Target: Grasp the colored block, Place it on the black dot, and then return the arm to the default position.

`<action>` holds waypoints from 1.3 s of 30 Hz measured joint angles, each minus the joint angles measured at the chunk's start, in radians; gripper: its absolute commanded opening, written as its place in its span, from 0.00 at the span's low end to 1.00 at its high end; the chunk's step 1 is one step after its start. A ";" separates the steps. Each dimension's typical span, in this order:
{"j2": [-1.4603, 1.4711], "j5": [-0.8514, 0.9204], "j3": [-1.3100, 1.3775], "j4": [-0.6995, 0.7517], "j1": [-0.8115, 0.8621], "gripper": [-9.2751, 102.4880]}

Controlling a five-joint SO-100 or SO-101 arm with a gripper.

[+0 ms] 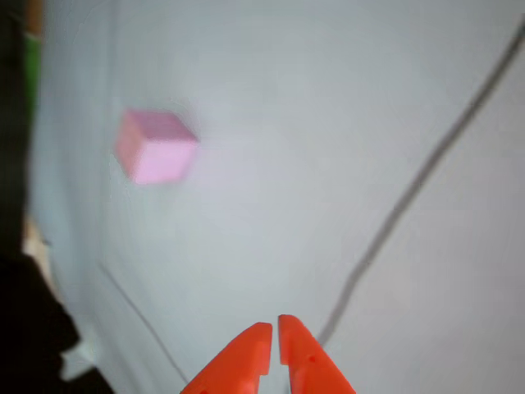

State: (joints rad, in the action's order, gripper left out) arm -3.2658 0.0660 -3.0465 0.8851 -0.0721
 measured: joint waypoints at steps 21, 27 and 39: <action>0.000 -0.002 0.000 0.063 -0.011 0.08; 0.000 -0.002 0.000 0.063 -0.011 0.08; 0.000 -0.002 0.000 0.063 -0.011 0.08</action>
State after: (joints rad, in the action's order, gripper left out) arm -3.2658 0.0644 -3.0465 0.9480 -0.0828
